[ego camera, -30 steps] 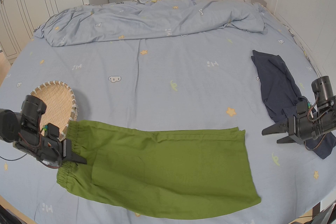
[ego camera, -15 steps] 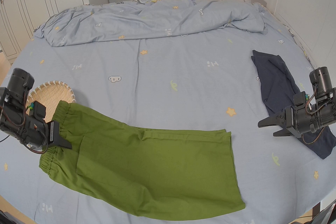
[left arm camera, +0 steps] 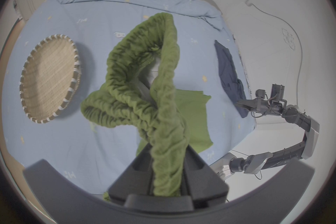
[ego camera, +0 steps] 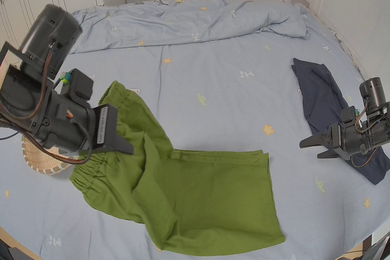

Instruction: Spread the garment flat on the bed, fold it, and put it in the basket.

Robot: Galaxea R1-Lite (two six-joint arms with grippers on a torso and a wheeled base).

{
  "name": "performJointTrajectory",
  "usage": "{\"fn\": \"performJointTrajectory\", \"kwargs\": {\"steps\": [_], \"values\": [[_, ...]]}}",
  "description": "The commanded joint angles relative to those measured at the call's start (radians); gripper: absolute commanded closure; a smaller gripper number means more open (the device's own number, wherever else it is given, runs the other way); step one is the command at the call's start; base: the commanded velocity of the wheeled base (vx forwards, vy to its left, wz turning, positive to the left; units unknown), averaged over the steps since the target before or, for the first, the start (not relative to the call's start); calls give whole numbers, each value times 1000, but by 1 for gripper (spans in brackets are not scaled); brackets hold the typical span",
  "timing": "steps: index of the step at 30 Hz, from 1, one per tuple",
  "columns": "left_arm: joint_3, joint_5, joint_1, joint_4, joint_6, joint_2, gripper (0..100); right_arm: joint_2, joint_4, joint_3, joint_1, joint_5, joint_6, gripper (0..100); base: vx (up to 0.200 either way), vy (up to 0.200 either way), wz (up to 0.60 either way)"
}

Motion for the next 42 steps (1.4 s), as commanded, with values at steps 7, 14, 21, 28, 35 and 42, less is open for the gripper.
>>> {"fn": "performJointTrajectory", "kwargs": {"steps": [7, 14, 21, 28, 35, 42], "values": [[-141, 55, -212, 18, -53, 160, 100, -3, 0, 7, 2, 0, 1, 0, 0, 0, 0], [-176, 63, -269, 18, -63, 209, 100, -1, 0, 7, 0, 0, 1, 0, 0, 0, 0], [-213, 86, -342, -48, -129, 294, 0, -4, 0, 8, 0, -14, 1, 0, 0, 0, 0], [-245, 147, -445, -242, -290, 409, 0, -3, -1, 8, 2, -64, -1, 0, 0, 0, 0], [-221, 147, -448, -316, -410, 395, 0, -6, -1, 8, 2, -60, -1, 0, 0, 0, 0], [-37, 38, -235, -367, -384, 246, 0, -18, -1, 7, 57, -57, 17, 0, 0, 0, 0]]}}
